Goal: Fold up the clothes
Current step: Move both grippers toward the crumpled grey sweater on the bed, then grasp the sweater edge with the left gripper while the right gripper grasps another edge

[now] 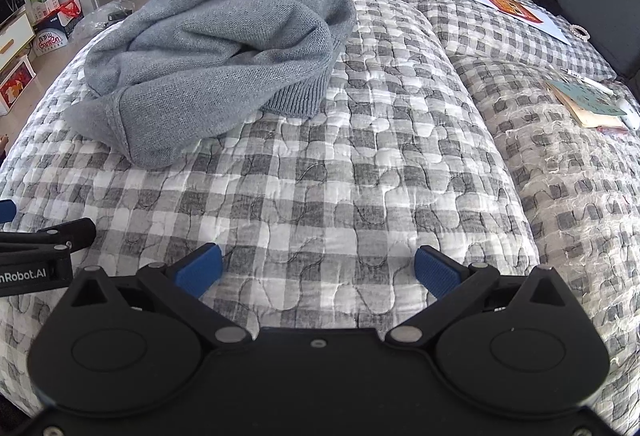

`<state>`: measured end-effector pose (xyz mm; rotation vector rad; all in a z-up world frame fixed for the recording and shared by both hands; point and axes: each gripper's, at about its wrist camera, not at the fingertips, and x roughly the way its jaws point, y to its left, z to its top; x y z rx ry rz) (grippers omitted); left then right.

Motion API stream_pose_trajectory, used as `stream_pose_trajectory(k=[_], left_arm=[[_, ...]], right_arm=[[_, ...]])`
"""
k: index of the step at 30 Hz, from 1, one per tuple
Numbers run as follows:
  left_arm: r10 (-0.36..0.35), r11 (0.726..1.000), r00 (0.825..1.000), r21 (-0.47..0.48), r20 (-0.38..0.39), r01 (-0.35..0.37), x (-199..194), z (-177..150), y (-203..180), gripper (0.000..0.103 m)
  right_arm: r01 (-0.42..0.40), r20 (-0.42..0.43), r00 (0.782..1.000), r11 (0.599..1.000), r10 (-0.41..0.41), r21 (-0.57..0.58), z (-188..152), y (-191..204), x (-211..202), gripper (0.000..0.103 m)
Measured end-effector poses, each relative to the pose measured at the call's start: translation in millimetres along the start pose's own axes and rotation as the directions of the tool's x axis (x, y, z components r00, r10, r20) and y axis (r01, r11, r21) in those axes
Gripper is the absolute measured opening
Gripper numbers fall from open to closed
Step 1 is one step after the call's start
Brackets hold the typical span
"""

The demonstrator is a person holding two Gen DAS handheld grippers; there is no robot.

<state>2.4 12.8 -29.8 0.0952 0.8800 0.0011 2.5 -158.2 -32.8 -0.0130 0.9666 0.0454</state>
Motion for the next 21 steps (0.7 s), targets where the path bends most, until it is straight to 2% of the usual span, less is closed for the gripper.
stream_pose_trajectory(k=[4, 8, 16, 21], left_arm=[[-0.008, 1.0, 1.0, 0.004, 0.02, 0.008, 0, -3, 2, 0.103], [-0.01, 1.0, 1.0, -0.004, 0.019, 0.011, -2, -2, 2, 0.103], [-0.035, 0.998, 0.999, -0.044, 0.027, 0.036, -3, 10, 7, 0.103], [-0.065, 0.998, 0.996, -0.021, 0.057, 0.067, -5, 24, 9, 0.103]], right_arm=[[-0.018, -0.001, 1.0, 1.0, 0.018, -0.004, 0, -3, 1, 0.103], [-0.028, 0.044, 0.999, 0.999, 0.029, -0.024, -5, -4, 1, 0.103], [-0.031, 0.054, 0.998, 1.0, 0.031, -0.002, 0, -9, 1, 0.103], [-0.015, 0.06, 0.998, 1.0, 0.016, -0.005, 8, -9, 1, 0.103]])
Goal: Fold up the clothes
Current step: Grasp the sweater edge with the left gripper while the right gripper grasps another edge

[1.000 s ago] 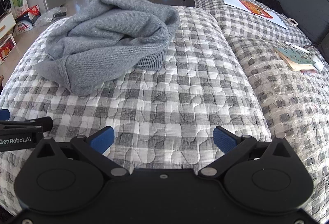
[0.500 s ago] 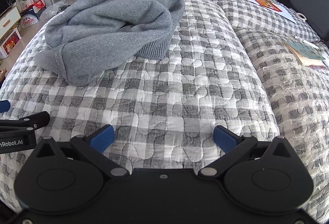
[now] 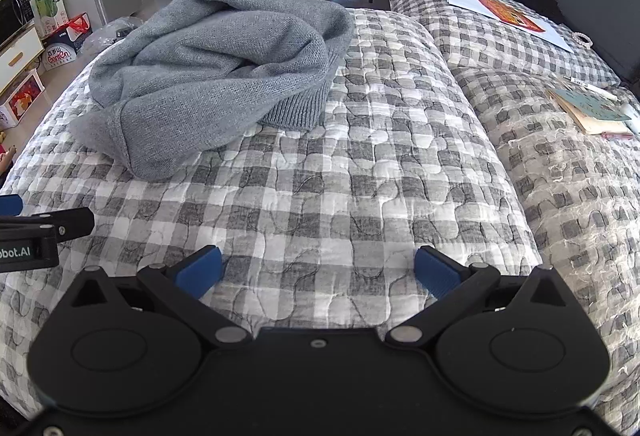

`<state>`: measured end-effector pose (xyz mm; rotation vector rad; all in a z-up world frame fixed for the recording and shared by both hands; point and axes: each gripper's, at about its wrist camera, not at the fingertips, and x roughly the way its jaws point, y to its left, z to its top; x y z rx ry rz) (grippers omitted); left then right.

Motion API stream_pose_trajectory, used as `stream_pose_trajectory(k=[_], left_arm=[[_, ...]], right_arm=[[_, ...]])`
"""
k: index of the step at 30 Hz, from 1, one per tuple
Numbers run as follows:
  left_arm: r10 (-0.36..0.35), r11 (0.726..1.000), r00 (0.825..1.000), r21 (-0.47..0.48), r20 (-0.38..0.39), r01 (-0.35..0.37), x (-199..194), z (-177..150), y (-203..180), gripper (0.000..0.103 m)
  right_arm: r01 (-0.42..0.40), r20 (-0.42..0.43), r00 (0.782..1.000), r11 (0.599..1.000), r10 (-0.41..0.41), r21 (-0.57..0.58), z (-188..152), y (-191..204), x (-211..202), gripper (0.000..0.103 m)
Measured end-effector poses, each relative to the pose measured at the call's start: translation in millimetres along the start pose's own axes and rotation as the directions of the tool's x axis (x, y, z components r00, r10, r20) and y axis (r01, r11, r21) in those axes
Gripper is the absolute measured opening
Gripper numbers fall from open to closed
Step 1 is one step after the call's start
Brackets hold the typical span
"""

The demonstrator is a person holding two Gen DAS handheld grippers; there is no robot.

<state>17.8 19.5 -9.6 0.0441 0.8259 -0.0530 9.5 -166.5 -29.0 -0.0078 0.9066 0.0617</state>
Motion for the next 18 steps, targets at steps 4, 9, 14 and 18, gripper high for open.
stream_pose_trajectory(k=[4, 9, 14, 18], left_arm=[[-0.024, 1.0, 1.0, 0.01, 0.009, 0.024, 4, 26, 6, 0.103], [-0.066, 0.997, 0.998, -0.03, 0.014, 0.067, 16, 53, 18, 0.103], [-0.067, 0.991, 0.997, -0.116, 0.043, 0.072, 40, 50, 31, 0.1], [-0.115, 0.979, 0.993, -0.163, 0.035, 0.12, 50, 50, 34, 0.083]], right_arm=[[-0.023, 0.04, 0.999, 1.0, 0.023, 0.015, 21, -3, -6, 0.103], [-0.058, 0.075, 0.996, 0.997, 0.053, 0.056, 53, -12, -4, 0.103], [-0.091, 0.091, 0.993, 0.986, 0.079, 0.141, 70, -22, 19, 0.098], [-0.169, 0.082, 0.985, 0.963, 0.155, 0.21, 72, -27, 40, 0.079]])
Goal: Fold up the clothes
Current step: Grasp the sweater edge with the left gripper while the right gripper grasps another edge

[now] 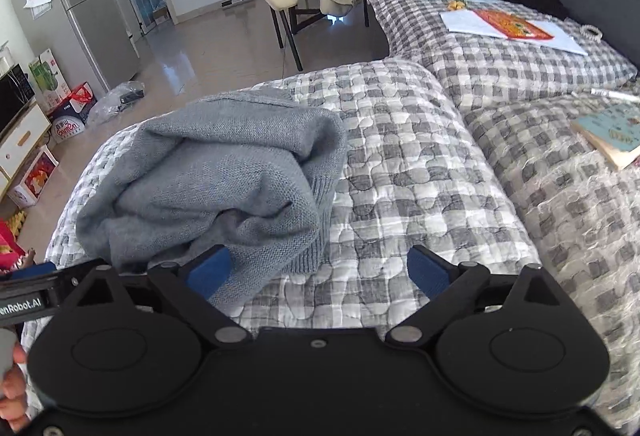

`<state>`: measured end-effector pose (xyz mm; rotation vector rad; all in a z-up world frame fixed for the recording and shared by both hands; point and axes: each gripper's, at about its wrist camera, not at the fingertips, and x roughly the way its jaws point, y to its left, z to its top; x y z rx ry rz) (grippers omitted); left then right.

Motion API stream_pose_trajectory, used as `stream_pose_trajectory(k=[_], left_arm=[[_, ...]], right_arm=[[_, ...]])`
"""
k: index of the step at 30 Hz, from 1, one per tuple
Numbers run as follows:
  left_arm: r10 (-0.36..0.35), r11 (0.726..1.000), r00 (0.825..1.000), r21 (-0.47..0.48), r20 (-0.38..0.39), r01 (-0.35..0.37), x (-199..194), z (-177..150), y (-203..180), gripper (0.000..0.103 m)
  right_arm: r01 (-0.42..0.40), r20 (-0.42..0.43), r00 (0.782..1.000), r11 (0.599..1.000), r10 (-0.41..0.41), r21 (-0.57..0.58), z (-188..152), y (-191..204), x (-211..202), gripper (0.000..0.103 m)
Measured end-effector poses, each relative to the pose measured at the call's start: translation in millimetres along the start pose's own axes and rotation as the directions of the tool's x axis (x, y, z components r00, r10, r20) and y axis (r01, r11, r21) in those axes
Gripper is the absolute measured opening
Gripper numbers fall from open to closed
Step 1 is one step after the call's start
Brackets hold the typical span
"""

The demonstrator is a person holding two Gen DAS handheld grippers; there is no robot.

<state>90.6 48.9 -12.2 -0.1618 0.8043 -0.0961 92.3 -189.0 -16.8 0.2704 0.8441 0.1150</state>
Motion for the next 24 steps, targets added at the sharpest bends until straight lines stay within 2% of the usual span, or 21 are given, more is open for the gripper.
stream_pose_trajectory(k=[1, 2, 3, 4, 6, 9, 12, 16, 19, 20, 21, 23, 24], left_arm=[[-0.011, 1.0, 1.0, -0.01, 0.019, 0.011, 0, 2, 0, 0.078], [-0.017, 1.0, 0.999, -0.012, 0.037, 0.017, -2, 3, 0, 0.066], [-0.022, 1.0, 0.999, -0.012, 0.05, 0.023, -3, 4, 0, 0.052], [-0.026, 1.0, 0.997, -0.012, 0.066, 0.027, -5, 6, 1, 0.044], [-0.028, 0.999, 0.996, -0.024, 0.081, 0.03, -8, 7, 3, 0.016], [0.016, 0.998, 0.993, -0.064, 0.121, -0.009, -18, 9, 11, 0.004], [0.033, 0.995, 0.988, -0.093, 0.154, -0.019, -28, 11, 21, 0.003], [-0.013, 0.993, 0.989, -0.11, 0.144, 0.029, -37, 10, 28, 0.003], [-0.043, 0.991, 0.988, -0.115, 0.15, 0.061, -41, 8, 29, 0.011], [-0.05, 0.991, 0.986, -0.117, 0.157, 0.069, -42, 7, 29, 0.023], [-0.058, 0.991, 0.986, -0.114, 0.159, 0.077, -42, 8, 28, 0.04], [-0.07, 0.991, 0.982, -0.103, 0.173, 0.089, -43, 8, 26, 0.054], [-0.075, 0.991, 0.981, -0.095, 0.179, 0.094, -43, 8, 24, 0.056]], right_arm=[[-0.019, -0.004, 1.0, 1.0, 0.019, 0.013, 1, 0, 3, 0.058], [-0.057, -0.021, 0.998, 0.997, 0.058, 0.044, 2, -1, 8, 0.048], [-0.092, -0.03, 0.995, 0.993, 0.094, 0.075, 4, -2, 11, 0.028], [-0.111, -0.027, 0.993, 0.99, 0.114, 0.093, 4, -2, 11, 0.021], [-0.127, 0.005, 0.992, 0.988, 0.127, 0.088, 6, 5, 5, 0.016], [-0.153, 0.052, 0.987, 0.987, 0.151, 0.052, 7, 13, -8, 0.01], [-0.206, 0.076, 0.976, 0.978, 0.203, 0.032, 5, 16, -25, 0.01], [-0.266, 0.052, 0.963, 0.964, 0.265, 0.026, -1, 13, -40, 0.009], [-0.255, 0.028, 0.967, 0.967, 0.254, 0.011, -3, 11, -44, 0.009], [-0.245, 0.016, 0.969, 0.969, 0.245, 0.0, -4, 11, -44, 0.009], [-0.241, -0.003, 0.97, 0.97, 0.241, -0.014, -5, 11, -44, 0.009], [-0.236, -0.027, 0.972, 0.971, 0.235, -0.026, -6, 11, -45, 0.009], [-0.233, -0.04, 0.972, 0.971, 0.232, -0.042, -8, 12, -46, 0.009]])
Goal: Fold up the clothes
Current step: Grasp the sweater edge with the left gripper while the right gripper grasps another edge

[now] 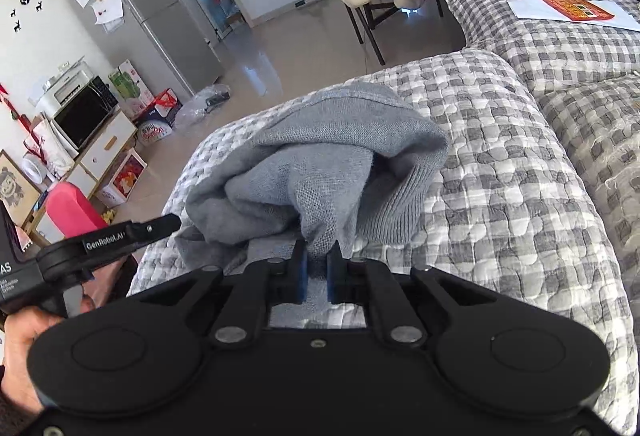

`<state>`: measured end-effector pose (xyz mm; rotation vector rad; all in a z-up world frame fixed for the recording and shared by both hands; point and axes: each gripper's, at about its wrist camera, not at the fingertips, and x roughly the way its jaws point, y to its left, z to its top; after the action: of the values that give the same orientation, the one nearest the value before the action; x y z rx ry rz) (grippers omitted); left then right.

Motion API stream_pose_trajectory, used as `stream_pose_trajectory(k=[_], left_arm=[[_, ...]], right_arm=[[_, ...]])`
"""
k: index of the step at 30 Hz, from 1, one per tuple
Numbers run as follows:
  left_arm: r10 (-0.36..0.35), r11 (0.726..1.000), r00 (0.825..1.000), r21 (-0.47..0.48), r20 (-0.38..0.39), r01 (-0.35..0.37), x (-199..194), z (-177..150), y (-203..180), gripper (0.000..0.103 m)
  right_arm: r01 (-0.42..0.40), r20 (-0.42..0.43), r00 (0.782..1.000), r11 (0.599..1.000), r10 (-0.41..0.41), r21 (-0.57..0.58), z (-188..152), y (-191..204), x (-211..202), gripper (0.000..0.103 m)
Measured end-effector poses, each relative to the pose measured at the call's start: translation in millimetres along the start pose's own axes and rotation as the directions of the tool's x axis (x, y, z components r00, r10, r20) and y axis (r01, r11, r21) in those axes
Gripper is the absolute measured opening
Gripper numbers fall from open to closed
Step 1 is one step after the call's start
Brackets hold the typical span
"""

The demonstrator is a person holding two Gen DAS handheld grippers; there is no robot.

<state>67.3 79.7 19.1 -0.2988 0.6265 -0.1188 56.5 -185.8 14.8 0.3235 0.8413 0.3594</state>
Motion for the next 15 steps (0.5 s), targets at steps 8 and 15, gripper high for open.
stream_pose_trajectory(k=[8, 15], left_arm=[[-0.029, 0.998, 0.999, 0.053, -0.019, 0.03, 25, -4, -16, 0.067], [-0.065, 0.996, 0.997, 0.052, -0.033, 0.067, 40, -12, -23, 0.009]], right_arm=[[0.041, -0.072, 0.996, 0.996, -0.046, -0.076, -17, -6, -1, 0.009], [0.027, -0.081, 0.996, 0.999, -0.03, -0.038, -22, -18, -3, 0.01]])
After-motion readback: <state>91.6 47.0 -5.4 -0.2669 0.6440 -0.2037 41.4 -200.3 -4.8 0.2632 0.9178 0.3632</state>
